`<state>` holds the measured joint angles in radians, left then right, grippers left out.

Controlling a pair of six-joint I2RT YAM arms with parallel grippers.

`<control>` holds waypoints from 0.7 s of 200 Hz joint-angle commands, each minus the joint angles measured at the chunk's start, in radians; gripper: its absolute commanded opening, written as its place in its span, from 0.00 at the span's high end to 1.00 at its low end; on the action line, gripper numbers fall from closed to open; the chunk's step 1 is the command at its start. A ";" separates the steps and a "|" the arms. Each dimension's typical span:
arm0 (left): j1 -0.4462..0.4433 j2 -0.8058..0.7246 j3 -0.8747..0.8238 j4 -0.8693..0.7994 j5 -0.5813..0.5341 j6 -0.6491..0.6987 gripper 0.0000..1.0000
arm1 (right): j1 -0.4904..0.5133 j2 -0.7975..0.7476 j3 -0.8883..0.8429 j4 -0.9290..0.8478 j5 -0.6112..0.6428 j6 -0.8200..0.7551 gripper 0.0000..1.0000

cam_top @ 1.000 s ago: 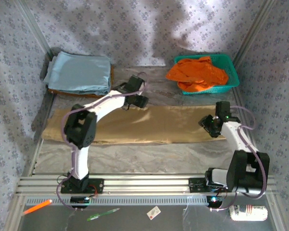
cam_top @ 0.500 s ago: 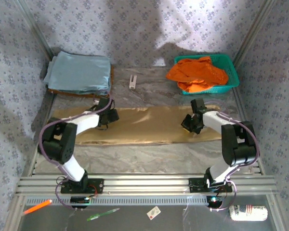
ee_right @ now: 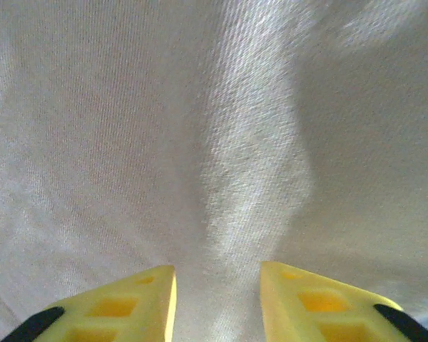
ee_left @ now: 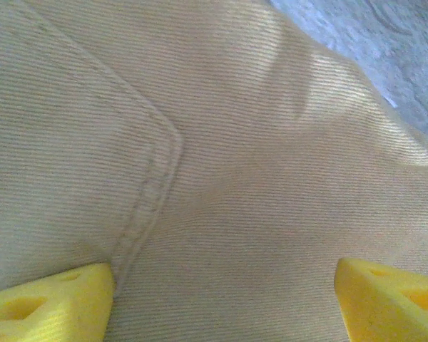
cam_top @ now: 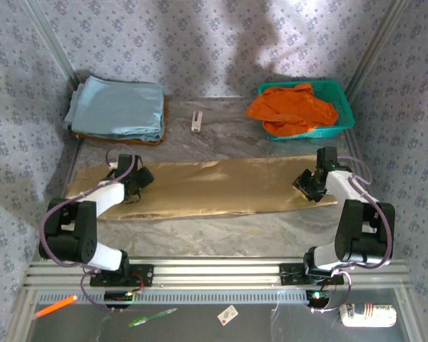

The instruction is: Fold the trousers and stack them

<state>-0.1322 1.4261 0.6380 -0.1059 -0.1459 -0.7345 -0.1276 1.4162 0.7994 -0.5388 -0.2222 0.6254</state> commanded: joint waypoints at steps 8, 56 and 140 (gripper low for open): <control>0.003 -0.115 0.031 -0.112 0.030 0.006 0.19 | 0.001 -0.043 0.125 -0.142 -0.001 -0.091 0.55; -0.081 -0.271 0.011 -0.201 0.069 -0.016 0.17 | 0.024 0.033 0.355 -0.259 0.145 -0.256 0.24; -0.095 -0.571 -0.228 -0.288 0.108 -0.048 0.15 | -0.136 0.330 0.415 -0.251 0.179 -0.266 0.19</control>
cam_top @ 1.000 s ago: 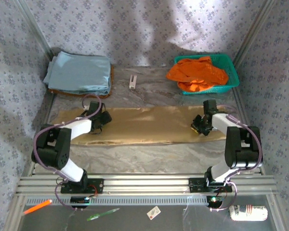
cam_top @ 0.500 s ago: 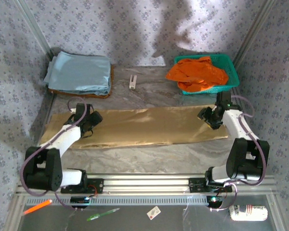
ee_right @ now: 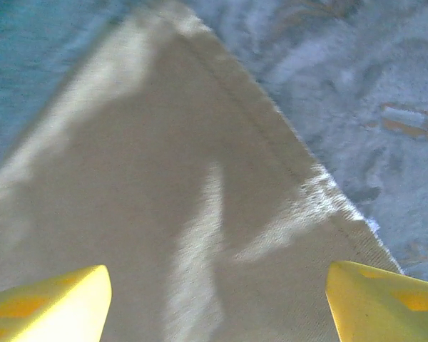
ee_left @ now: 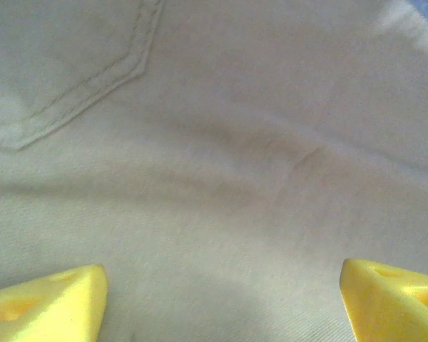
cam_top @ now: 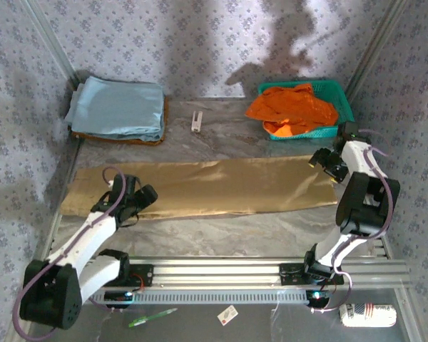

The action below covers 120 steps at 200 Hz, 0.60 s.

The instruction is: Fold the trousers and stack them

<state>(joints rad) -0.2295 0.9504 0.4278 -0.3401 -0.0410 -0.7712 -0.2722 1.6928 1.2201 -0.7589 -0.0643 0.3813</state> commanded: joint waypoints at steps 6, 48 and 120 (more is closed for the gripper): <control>0.004 -0.122 -0.024 -0.064 0.002 -0.013 0.14 | 0.008 0.073 -0.008 -0.033 0.035 -0.016 0.19; 0.031 -0.234 -0.023 -0.115 -0.003 -0.005 0.11 | -0.017 0.223 0.008 -0.045 0.027 0.021 0.29; 0.054 -0.245 -0.015 -0.136 0.027 0.027 0.11 | -0.044 0.173 -0.017 -0.007 -0.048 0.026 1.00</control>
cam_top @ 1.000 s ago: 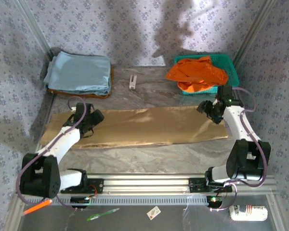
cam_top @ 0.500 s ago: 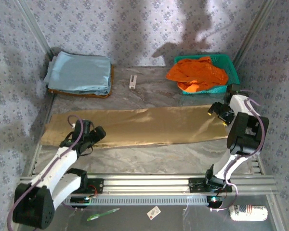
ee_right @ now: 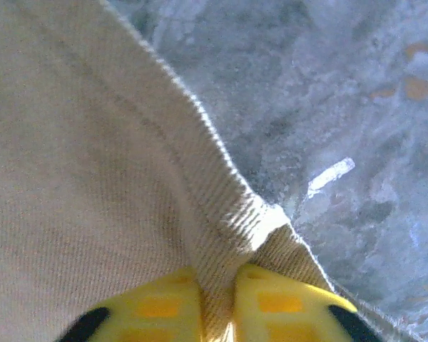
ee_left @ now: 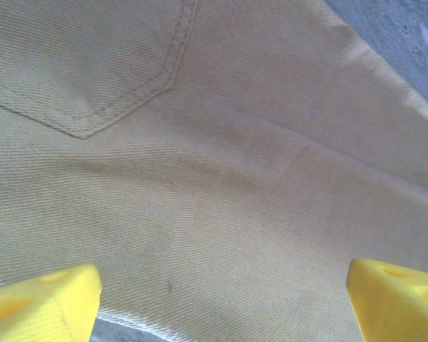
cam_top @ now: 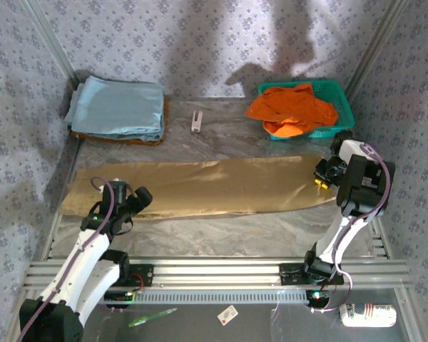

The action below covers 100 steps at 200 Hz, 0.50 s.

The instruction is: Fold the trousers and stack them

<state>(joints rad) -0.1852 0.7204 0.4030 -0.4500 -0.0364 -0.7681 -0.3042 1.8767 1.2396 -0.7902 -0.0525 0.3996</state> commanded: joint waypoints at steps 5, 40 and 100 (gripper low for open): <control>0.012 -0.014 0.011 -0.028 0.024 0.028 0.11 | -0.011 -0.023 -0.038 0.030 -0.066 0.009 1.00; 0.017 -0.015 0.023 -0.042 0.028 0.043 0.11 | 0.003 -0.167 -0.097 0.058 -0.107 0.033 1.00; 0.021 -0.016 0.029 -0.023 0.052 0.025 0.11 | 0.118 -0.404 -0.143 0.019 -0.064 0.055 1.00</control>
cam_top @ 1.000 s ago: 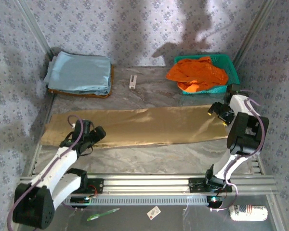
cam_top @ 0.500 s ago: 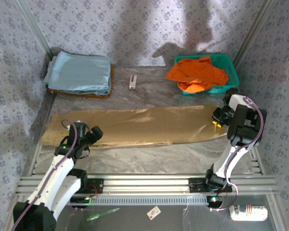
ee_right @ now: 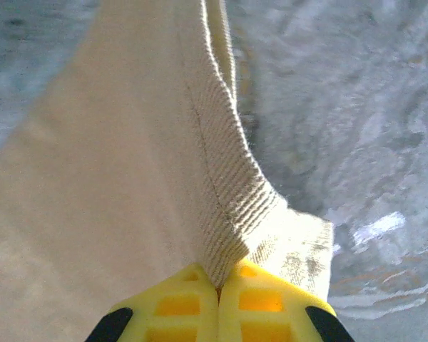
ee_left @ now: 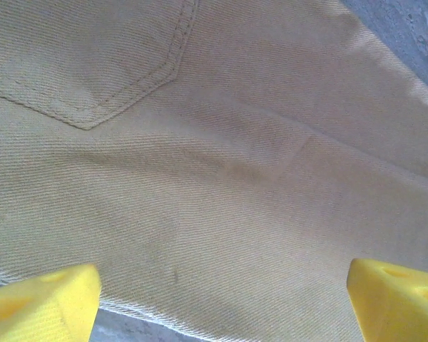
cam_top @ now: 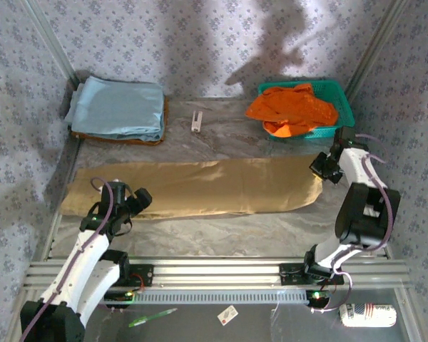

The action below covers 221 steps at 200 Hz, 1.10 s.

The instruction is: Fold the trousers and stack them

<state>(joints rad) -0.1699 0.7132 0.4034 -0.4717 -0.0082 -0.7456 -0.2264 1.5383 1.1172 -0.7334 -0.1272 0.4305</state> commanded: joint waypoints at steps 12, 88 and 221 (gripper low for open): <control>0.005 -0.007 0.032 -0.002 0.026 0.002 0.11 | 0.065 -0.088 -0.016 -0.055 0.022 0.024 1.00; 0.006 -0.003 0.069 -0.042 0.020 -0.010 0.11 | 0.439 -0.181 0.067 -0.123 0.108 0.123 1.00; 0.009 -0.005 0.130 -0.090 0.059 0.013 0.11 | 1.115 0.533 0.726 -0.189 0.189 0.321 1.00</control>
<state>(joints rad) -0.1699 0.7143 0.4862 -0.5270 0.0322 -0.7456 0.8421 1.9659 1.7195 -0.8547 0.0425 0.7006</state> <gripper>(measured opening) 0.886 0.051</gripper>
